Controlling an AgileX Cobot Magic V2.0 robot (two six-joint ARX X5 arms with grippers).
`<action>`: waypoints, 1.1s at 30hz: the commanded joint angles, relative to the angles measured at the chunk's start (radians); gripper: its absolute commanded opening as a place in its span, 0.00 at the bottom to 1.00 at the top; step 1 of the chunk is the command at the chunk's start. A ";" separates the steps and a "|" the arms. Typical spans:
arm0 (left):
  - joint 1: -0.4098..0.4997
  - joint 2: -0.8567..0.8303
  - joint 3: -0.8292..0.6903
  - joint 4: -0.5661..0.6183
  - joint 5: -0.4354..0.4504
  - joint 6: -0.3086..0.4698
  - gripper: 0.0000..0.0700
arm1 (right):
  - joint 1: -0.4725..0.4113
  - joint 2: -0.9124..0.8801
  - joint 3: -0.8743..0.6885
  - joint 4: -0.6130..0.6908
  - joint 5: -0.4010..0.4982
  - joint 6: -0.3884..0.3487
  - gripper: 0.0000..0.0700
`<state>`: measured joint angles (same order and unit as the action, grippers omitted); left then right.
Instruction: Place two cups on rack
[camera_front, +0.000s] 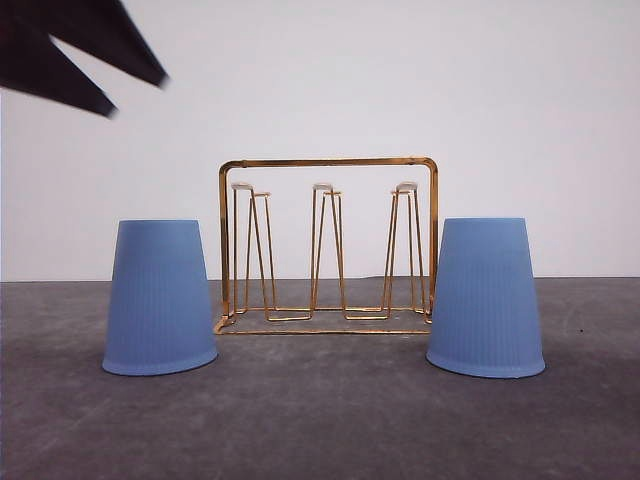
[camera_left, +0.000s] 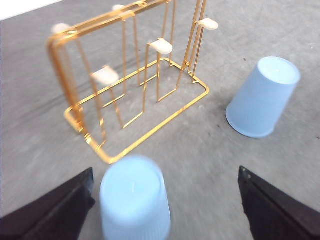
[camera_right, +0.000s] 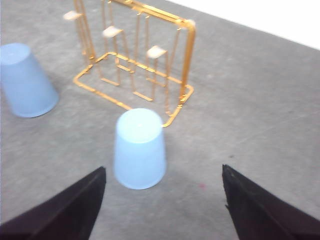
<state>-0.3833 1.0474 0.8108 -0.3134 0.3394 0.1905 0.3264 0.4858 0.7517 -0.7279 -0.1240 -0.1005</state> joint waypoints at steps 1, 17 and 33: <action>-0.011 0.063 0.017 0.040 -0.014 0.000 0.81 | 0.004 0.003 0.011 0.009 0.015 -0.005 0.67; -0.028 0.416 0.017 0.150 -0.100 -0.002 0.79 | 0.005 0.003 0.011 0.010 0.021 -0.004 0.67; -0.030 0.384 0.235 -0.204 -0.100 -0.034 0.33 | 0.005 0.003 0.011 0.011 0.021 0.030 0.67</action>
<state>-0.4081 1.4346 0.9936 -0.4827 0.2352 0.1652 0.3264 0.4858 0.7517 -0.7273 -0.1047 -0.0871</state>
